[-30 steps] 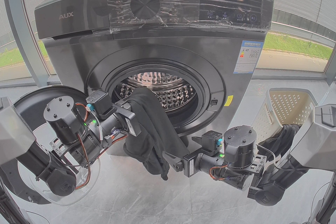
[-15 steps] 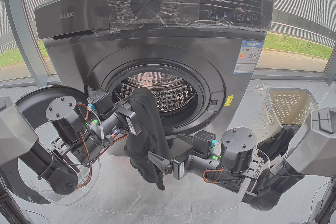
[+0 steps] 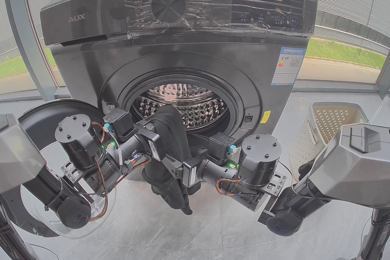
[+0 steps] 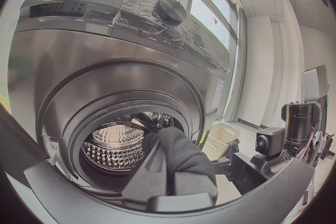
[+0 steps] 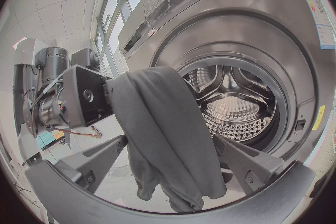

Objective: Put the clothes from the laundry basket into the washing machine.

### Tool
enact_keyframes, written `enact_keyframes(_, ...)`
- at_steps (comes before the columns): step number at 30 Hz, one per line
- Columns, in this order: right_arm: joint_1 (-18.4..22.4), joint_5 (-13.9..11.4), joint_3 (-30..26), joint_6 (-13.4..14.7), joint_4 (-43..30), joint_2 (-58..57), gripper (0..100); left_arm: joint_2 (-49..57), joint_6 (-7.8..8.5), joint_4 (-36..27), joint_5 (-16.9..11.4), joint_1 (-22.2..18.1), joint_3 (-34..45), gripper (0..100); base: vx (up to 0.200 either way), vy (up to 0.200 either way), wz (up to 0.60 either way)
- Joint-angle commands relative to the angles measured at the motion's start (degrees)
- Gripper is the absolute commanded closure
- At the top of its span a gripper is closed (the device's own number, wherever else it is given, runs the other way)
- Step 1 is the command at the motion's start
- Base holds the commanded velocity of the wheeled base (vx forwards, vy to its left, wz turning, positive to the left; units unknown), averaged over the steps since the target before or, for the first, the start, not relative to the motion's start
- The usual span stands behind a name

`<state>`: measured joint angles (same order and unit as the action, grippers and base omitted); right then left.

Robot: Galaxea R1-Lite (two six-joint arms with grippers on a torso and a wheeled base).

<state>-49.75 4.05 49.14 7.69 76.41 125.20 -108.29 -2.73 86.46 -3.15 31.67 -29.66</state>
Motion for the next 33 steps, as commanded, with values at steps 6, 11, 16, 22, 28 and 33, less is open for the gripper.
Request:
enact_keyframes(6,-0.08,0.08,-0.01,0.04,0.14,1.19,100,-0.17,-0.17,0.03,-0.02,-0.38,0.04,100,0.0,0.0,0.0)
enact_keyframes(11,-0.52,0.17,-0.36,0.04,1.46,0.66,100,-0.96,-0.26,0.03,-0.11,-0.47,0.04,100,0.0,0.0,0.0)
enact_keyframes(16,-0.52,0.17,-0.62,0.04,1.64,-0.3,100,-1.13,-0.35,0.03,-0.9,-0.65,1.36,0,0.0,0.0,0.0)
enact_keyframes(22,0.71,1.31,-1.33,0.13,1.28,-1.62,100,-1.13,-2.37,0.03,-1.95,-1.0,1.62,0,0.0,0.0,0.0)
enact_keyframes(28,4.49,4.74,-1.5,0.31,0.05,-3.82,100,-1.22,-3.33,-0.06,-2.39,-3.37,1.8,0,0.0,0.0,0.0)
enact_keyframes(33,7.3,5.8,-0.98,0.75,-1.0,-4.61,100,-1.66,-3.16,-0.06,-2.66,-3.72,2.33,0,0.0,0.0,0.0)
